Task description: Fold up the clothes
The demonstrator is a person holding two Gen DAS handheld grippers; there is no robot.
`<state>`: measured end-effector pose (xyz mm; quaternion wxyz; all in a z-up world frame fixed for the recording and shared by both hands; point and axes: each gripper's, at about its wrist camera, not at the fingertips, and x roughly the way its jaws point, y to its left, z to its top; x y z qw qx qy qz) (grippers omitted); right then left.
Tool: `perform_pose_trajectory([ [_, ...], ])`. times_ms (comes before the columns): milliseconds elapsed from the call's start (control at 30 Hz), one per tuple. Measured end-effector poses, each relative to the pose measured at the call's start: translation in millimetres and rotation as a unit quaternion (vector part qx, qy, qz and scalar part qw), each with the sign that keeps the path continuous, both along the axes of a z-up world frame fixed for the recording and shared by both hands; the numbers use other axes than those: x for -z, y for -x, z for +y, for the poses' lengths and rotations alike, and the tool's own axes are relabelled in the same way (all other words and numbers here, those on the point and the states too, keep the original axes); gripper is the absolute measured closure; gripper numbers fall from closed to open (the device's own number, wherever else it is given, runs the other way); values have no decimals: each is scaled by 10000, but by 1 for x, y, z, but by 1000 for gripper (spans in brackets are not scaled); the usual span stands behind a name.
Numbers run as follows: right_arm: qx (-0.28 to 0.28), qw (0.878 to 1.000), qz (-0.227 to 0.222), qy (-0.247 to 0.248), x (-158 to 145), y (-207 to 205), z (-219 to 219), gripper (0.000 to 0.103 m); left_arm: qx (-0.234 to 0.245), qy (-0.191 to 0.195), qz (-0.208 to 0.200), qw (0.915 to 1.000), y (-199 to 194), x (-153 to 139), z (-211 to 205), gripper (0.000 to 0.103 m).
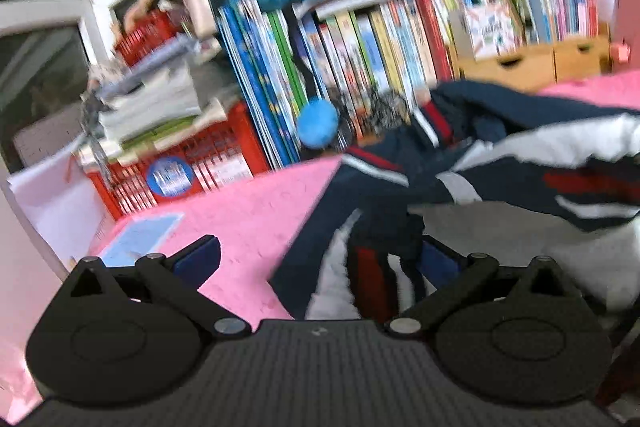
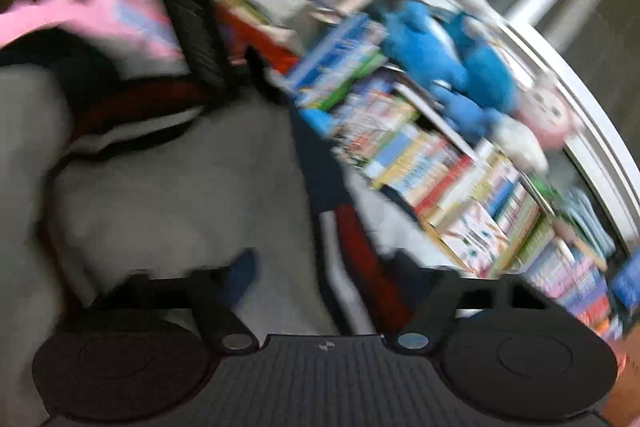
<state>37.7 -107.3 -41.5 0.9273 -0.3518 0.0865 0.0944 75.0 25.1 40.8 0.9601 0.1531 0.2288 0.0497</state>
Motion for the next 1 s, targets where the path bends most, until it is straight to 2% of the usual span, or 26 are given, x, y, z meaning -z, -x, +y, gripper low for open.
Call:
perform_pose_trajectory([
  [33, 55, 9996, 5, -269, -11, 1, -7, 76, 30, -17, -93, 10000, 6, -6, 2, 0],
  [100, 127, 9967, -65, -798, -34, 7, -23, 78, 190, 82, -223, 9995, 22, -16, 6, 0],
  [233, 174, 9859, -424, -1610, -84, 28, -55, 79, 684, 334, -164, 9970, 48, -20, -1, 0],
  [400, 64, 9681, -553, -2443, -132, 49, -86, 79, 1325, -130, -109, 9910, 79, -10, -51, 0],
  [467, -6, 9621, -572, -2666, -143, 57, -96, 79, 1235, -462, -220, 9910, 80, -4, -72, 0],
  [533, -35, 9587, -637, -2771, -151, 68, -106, 79, 776, -776, -488, 9928, 74, -2, -81, 0],
  [600, -30, 9572, -751, -2793, -156, 81, -116, 79, 305, -1086, -758, 9907, 68, 0, -91, 0],
  [733, -24, 9544, -951, -2831, -167, 106, -135, 79, -351, -1227, -1378, 9822, 68, -20, -73, 0],
  [800, -206, 9588, -556, -2777, -158, 105, -136, 78, -738, -1364, -1523, 9761, 59, -29, -57, 0],
  [867, -561, 9615, 119, -2689, -139, 100, -126, 78, -1089, -1326, -1273, 9769, 43, -38, -34, 0],
  [933, -968, 9571, 899, -2580, -117, 91, -110, 78, -1178, -926, -966, 9840, 40, -45, -12, 0],
  [1000, -1335, 9408, 1691, -2616, -92, 72, -90, 78, -1080, -344, -788, 9904, 47, -53, 9, 0],
])
